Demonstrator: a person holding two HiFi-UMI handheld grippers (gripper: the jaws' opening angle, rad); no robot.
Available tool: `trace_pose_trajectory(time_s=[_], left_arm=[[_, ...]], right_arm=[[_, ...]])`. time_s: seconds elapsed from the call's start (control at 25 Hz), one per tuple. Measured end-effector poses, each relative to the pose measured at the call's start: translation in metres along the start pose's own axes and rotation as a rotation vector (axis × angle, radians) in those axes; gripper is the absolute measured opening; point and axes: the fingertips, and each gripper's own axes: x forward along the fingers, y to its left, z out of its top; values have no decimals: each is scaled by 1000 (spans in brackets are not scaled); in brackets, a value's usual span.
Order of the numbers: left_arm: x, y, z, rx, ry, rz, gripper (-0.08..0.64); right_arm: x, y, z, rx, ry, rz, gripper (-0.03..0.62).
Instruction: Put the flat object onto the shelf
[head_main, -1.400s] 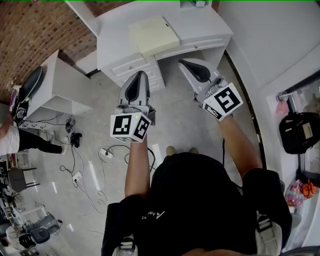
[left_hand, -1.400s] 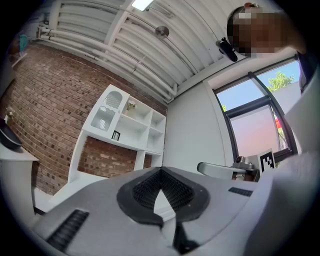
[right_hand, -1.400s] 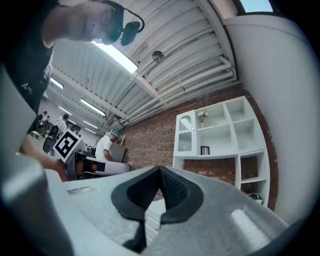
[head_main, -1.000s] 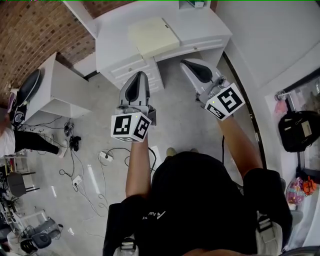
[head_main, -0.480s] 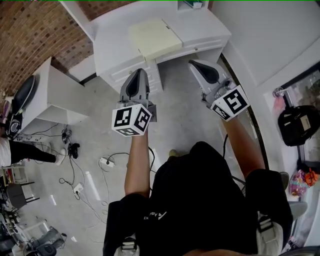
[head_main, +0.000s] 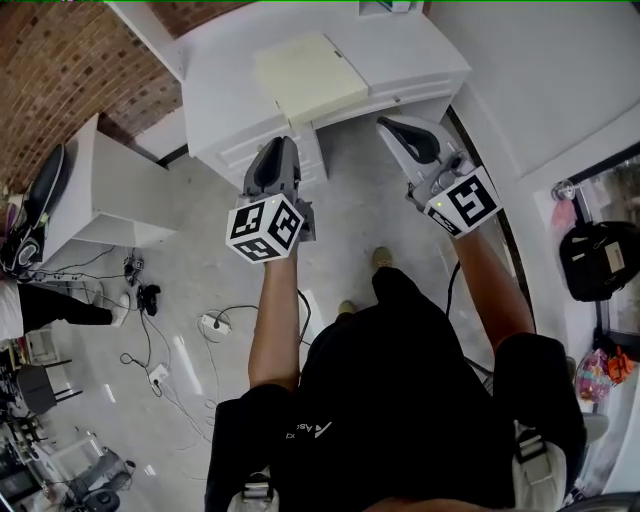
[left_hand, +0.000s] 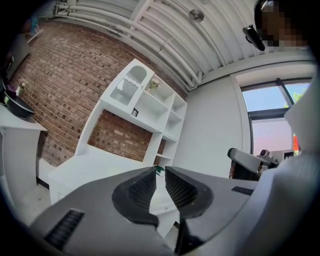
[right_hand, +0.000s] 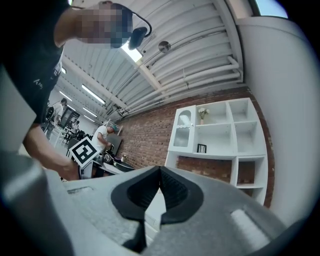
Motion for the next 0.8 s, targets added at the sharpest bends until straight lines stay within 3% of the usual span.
trace_pose_trajectory(time_s=[0.32,0.8], left_arm=[[59,38,-36,-215,35,112,123],[126,93,-111,-718,18,201,268]], right_arm=[[36,-59,-27,-48,-17,88,2],[77,-117,-59,-65,-17,222,2]])
